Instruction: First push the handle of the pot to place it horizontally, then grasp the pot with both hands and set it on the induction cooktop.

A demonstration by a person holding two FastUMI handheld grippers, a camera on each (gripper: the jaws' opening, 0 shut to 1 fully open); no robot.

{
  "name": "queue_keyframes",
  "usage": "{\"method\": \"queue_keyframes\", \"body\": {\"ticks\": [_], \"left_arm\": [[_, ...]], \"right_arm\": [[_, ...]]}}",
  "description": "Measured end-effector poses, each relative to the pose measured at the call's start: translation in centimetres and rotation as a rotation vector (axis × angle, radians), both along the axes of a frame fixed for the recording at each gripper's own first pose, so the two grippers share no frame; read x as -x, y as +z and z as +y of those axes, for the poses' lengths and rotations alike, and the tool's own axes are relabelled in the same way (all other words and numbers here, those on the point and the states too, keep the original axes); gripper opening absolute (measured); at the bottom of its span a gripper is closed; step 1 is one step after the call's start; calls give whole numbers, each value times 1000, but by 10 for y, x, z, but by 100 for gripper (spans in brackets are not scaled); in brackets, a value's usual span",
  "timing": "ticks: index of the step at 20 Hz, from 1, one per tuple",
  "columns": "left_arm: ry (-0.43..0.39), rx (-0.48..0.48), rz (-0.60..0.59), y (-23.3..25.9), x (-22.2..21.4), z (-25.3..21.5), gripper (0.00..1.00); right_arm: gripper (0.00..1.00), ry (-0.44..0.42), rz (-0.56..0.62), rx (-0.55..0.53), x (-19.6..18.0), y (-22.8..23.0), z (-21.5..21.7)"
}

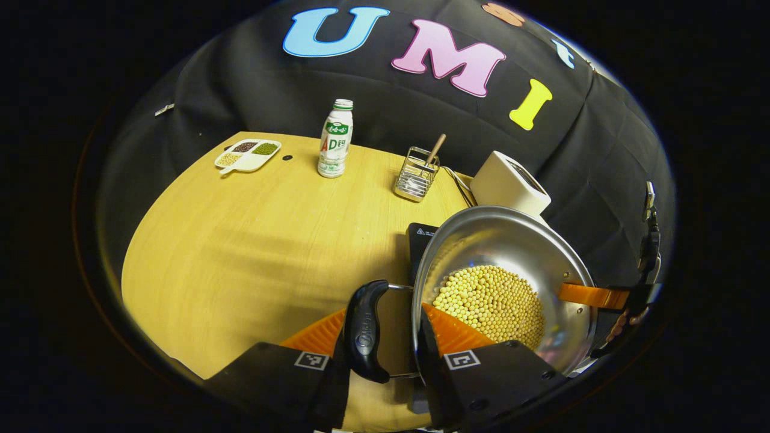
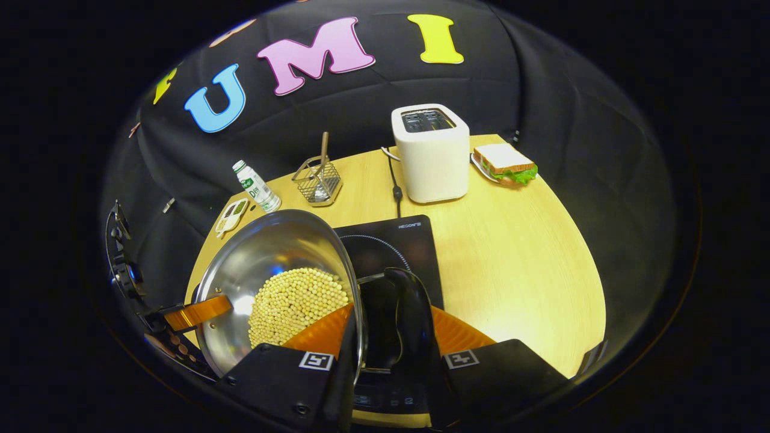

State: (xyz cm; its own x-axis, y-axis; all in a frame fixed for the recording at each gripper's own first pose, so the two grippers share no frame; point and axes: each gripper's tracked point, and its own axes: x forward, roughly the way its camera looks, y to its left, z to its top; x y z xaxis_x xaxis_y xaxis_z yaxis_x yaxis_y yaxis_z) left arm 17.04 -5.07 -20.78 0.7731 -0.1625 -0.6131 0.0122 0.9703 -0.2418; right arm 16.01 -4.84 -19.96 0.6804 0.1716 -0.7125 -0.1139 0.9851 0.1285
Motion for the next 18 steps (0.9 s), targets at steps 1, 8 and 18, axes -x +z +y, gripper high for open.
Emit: {"method": "queue_keyframes", "body": {"ticks": [1, 8, 18], "left_arm": [[2, -3, 1, -2, -4, -6, 55], [16, -26, -13, -13, -35, -35, 54], [-4, -56, -29, -19, -62, -39, 55]], "right_arm": [[52, -2, 8, -3, -4, -3, -7], [52, -18, 31, -28, -38, -20, -35], [52, -36, 50, -56, -60, -39, -42]]}}
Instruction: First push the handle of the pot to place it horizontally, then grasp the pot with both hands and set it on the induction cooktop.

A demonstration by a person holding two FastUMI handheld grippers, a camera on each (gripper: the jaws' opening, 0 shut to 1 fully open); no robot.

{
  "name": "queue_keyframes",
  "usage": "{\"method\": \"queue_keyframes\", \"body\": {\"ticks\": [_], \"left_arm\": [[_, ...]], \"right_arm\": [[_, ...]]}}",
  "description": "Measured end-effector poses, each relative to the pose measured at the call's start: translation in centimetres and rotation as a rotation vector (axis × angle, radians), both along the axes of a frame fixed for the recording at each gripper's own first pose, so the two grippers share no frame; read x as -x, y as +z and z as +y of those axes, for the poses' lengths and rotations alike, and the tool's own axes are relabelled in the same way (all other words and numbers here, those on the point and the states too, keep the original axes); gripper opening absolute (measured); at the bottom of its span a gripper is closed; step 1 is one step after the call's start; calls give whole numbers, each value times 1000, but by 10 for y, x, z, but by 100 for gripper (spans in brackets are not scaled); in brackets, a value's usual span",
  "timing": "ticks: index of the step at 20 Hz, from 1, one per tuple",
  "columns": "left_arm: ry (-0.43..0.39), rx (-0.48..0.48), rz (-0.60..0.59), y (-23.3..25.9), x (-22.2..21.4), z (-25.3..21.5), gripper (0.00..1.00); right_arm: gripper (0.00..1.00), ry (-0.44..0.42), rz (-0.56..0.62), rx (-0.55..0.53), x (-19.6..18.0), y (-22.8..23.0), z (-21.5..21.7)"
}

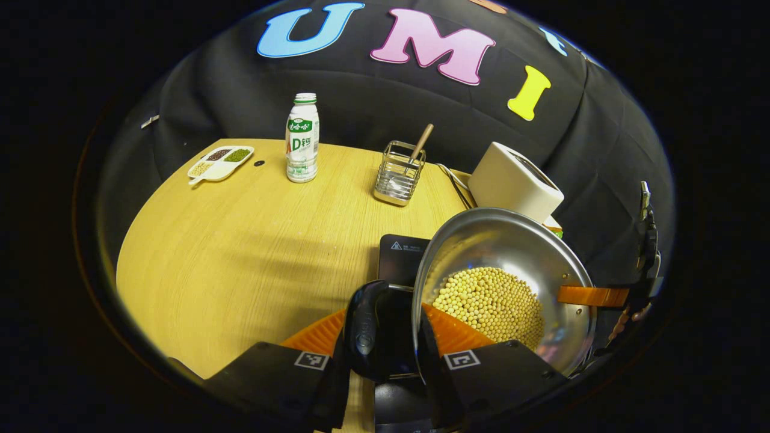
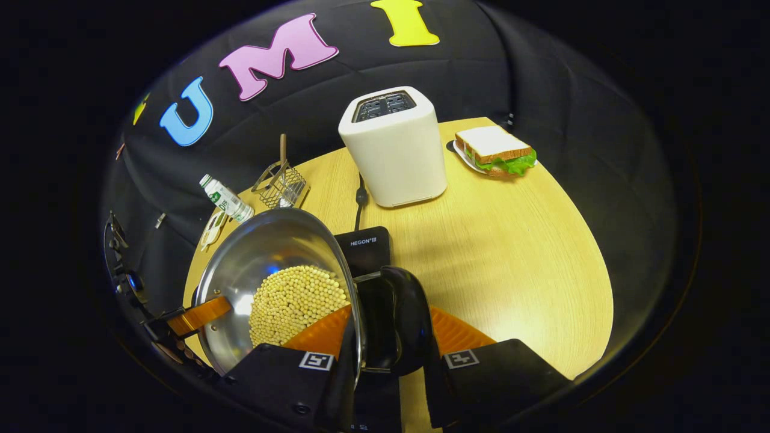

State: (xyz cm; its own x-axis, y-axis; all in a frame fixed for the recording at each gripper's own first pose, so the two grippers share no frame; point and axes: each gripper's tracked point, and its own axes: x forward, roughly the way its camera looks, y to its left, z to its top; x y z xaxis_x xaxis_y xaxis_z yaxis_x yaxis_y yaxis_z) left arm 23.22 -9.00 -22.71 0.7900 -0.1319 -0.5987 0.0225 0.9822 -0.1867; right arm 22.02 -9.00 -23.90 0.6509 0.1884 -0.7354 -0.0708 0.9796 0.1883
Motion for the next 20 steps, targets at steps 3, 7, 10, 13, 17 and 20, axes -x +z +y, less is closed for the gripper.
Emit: {"method": "queue_keyframes", "body": {"ticks": [3, 7, 10, 13, 17, 20], "left_arm": [[2, 9, -3, 0, 0, -1, 56], [22, 41, -5, -1, 1, -1, 58], [30, 56, 13, -3, 2, -1, 59], [57, 121, 42, -5, 5, -4, 59], [108, 171, 80, -11, 9, -5, 58], [110, 136, 83, -10, 10, -9, 57]], "right_arm": [[52, 2, 7, -18, 0, -2, 0], [52, -1, -3, -40, -1, -2, 0], [49, 2, -8, -47, -1, -2, 0], [53, 0, -1, -68, 0, -2, 0], [53, -2, 13, -97, 3, -2, 1], [54, 4, 17, -106, 7, -2, 0]]}}
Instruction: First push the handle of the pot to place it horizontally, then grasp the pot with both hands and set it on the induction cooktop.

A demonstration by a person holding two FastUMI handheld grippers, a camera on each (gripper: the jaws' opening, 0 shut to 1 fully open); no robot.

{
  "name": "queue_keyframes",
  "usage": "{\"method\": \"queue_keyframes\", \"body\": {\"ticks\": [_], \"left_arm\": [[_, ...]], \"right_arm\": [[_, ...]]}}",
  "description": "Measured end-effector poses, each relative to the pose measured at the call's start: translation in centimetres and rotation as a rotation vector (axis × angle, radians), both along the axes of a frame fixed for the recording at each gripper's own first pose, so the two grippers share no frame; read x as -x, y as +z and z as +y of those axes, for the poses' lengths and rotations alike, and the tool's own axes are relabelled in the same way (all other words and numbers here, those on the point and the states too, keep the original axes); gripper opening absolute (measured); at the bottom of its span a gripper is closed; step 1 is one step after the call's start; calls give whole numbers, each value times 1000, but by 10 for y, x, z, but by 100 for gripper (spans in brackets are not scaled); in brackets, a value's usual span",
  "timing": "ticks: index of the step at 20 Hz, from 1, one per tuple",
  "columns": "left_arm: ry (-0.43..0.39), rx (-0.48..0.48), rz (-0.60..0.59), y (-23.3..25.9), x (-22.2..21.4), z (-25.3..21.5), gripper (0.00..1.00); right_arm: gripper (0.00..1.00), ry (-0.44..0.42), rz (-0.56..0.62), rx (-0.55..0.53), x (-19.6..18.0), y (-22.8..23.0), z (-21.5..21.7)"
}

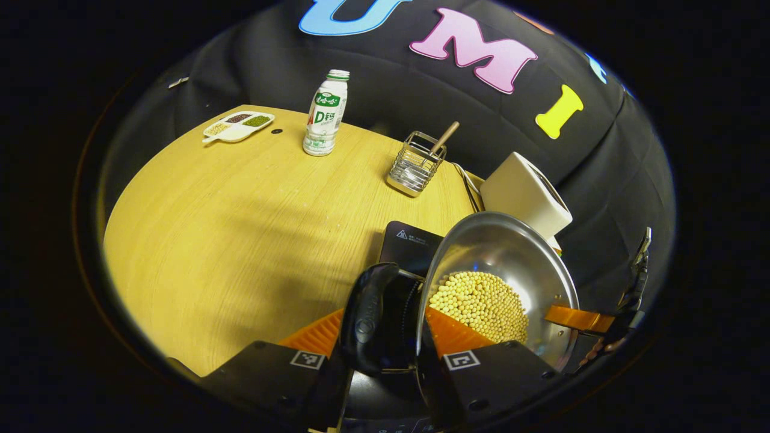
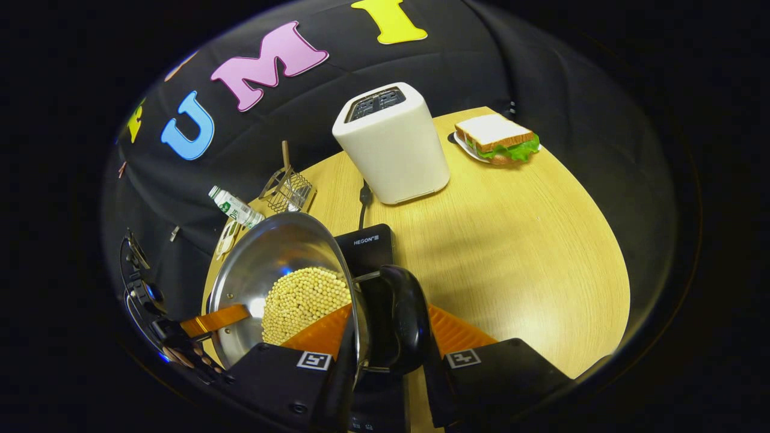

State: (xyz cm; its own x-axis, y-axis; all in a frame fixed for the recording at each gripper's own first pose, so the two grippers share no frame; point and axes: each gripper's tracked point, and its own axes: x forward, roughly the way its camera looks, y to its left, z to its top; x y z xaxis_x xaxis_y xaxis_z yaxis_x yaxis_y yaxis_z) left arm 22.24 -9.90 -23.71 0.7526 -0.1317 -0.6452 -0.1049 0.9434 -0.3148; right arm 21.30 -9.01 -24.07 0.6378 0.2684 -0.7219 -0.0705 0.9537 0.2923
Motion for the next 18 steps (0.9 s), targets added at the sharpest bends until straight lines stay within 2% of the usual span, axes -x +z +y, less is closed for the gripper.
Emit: {"method": "queue_keyframes", "body": {"ticks": [2, 3, 4, 5, 6, 7, 8, 9, 10, 12, 16, 18], "left_arm": [[16, -31, -13, 8, 4, 4, 62], [28, -35, -26, 13, 5, 7, 70], [45, -35, -36, 18, 8, 10, 76], [60, -34, -41, 22, 11, 13, 86], [71, -33, -45, 25, 15, 16, 90], [91, -38, -51, 30, 21, 21, 96], [110, -45, -70, 36, 26, 26, 96], [116, -36, -103, 45, 30, 28, 96], [117, -24, -134, 54, 37, 28, 96], [128, -32, -180, 72, 54, 38, 96], [179, -119, -337, 127, 94, 63, 96], [191, -186, -422, 156, 121, 76, 95]], "right_arm": [[57, -4, -9, -9, 2, 1, 0], [51, -7, -17, -10, 3, 8, -2], [59, -15, -28, -2, 5, 12, -6], [55, -21, -39, -2, 7, 16, -8], [65, -24, -46, -2, 10, 17, -9], [78, -28, -51, -2, 15, 21, -11], [78, -32, -58, -2, 20, 25, -14], [86, -40, -68, 3, 24, 30, -17], [99, -57, -83, 15, 30, 38, -23], [99, -87, -122, 23, 41, 51, -28], [99, -131, -199, 71, 78, 83, -37], [99, -138, -284, 126, 93, 110, -44]]}}
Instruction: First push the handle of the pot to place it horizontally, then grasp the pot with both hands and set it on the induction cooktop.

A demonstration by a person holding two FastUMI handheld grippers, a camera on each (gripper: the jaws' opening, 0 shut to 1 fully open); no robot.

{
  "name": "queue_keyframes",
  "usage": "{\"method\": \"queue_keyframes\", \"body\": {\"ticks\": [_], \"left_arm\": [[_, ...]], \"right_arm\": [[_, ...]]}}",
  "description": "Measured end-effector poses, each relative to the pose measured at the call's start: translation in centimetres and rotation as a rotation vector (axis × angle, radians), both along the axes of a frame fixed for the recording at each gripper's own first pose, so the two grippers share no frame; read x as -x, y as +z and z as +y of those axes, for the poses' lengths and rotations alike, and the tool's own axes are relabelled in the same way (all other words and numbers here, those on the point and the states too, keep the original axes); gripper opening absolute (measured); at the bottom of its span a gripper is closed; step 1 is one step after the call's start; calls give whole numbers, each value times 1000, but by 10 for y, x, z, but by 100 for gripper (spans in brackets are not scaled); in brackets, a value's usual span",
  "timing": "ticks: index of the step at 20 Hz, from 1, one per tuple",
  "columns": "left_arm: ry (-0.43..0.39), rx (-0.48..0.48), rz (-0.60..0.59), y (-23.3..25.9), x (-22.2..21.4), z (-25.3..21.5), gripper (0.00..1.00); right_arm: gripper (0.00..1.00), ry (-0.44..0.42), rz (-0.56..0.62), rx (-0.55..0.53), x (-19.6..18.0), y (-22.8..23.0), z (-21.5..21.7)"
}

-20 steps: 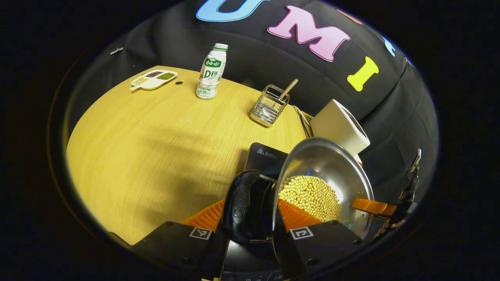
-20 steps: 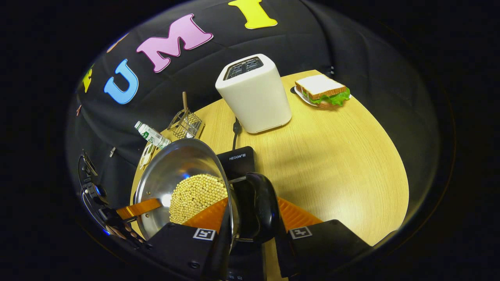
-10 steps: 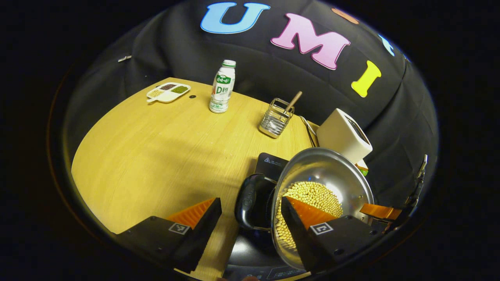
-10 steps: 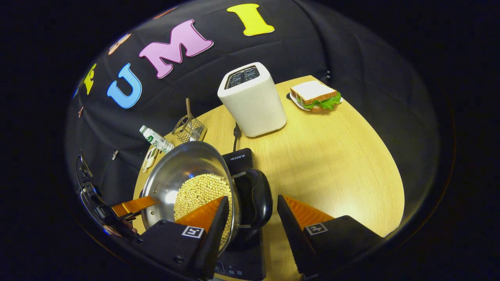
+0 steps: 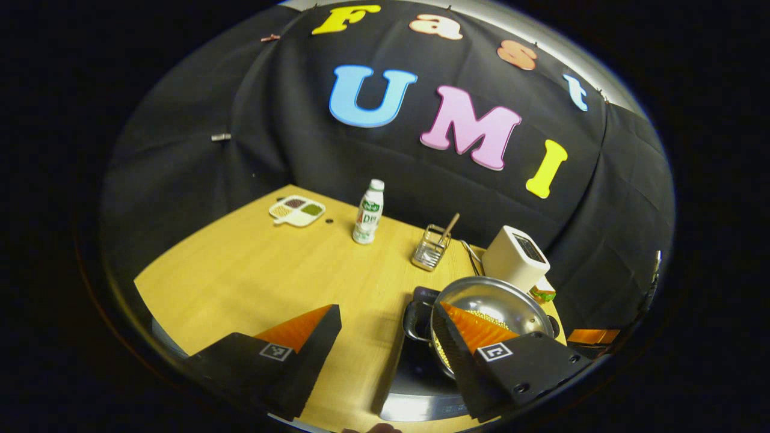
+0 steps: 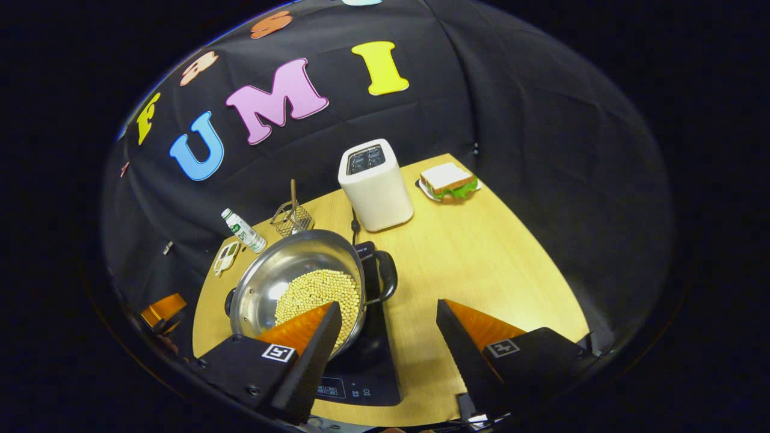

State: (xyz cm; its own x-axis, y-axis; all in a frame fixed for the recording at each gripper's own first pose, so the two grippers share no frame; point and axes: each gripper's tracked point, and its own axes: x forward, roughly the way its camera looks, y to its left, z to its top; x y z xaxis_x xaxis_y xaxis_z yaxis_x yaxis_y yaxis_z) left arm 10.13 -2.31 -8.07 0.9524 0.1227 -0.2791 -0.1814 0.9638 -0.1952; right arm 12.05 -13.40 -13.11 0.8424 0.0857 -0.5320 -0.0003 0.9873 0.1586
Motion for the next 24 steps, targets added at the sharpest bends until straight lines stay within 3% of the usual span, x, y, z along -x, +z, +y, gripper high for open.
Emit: {"method": "queue_keyframes", "body": {"ticks": [6, 10, 13, 16, 19, 24], "left_arm": [[26, -144, -179, 72, 76, 19, 95], [78, -164, -263, 95, 112, 29, 95], [55, -169, -272, 91, 131, 22, 95], [47, -134, -293, 86, 148, 7, 95], [101, -146, -303, 81, 171, 7, 95], [120, -164, -287, 64, 194, -4, 95]], "right_arm": [[99, -32, -352, 91, 37, 109, 6], [98, -94, -474, 120, 74, 143, 6], [98, -102, -565, 120, 103, 156, 11], [98, -105, -585, 137, 128, 145, 14], [100, -82, -521, 79, 148, 122, 26], [98, -33, -565, 27, 170, 112, 54]]}}
